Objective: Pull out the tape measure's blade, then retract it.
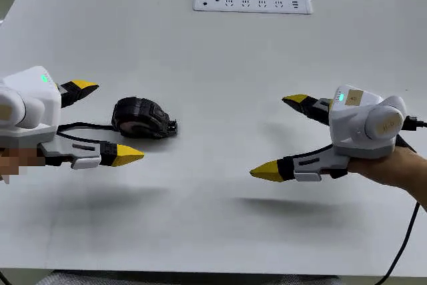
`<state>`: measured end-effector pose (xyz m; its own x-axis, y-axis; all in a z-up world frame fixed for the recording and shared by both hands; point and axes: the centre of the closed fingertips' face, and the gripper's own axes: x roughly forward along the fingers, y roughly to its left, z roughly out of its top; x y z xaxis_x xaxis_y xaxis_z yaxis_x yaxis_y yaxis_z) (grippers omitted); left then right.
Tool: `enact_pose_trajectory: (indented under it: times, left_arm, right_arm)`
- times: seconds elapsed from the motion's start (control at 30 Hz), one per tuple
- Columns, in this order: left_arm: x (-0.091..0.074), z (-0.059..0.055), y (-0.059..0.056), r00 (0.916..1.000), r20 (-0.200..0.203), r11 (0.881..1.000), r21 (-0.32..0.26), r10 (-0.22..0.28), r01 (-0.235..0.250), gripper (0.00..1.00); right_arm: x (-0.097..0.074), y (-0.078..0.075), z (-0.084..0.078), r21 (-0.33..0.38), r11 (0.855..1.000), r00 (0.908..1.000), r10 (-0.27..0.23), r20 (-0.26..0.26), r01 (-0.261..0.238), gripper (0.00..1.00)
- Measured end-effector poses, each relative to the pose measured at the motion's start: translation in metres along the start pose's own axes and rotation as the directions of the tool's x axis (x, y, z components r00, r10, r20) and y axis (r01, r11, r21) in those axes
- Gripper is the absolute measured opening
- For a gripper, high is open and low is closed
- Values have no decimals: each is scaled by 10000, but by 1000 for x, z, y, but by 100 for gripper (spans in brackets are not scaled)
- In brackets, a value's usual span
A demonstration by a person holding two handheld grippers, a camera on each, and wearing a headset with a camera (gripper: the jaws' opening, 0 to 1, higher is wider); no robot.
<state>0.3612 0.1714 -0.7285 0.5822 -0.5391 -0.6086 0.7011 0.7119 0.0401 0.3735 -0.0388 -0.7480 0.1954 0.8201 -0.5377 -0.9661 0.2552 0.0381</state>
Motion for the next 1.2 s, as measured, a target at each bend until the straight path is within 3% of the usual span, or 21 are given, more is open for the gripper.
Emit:
enact_pose_trajectory:
  times: [0.7, 1.2]
  left_arm:
    - [10, -3, 8, 9931, -829, 9890, 1157, -832, 925, 73]
    - [12, -10, 11, 9787, -1539, 9697, 1818, -1358, 1631, 62]
  right_arm:
    - [31, -1, 14, -1108, 9877, 9939, 1095, -141, -1104, 85]
    - [61, 6, 29, -1810, 9649, 9817, 1889, -248, -1903, 74]
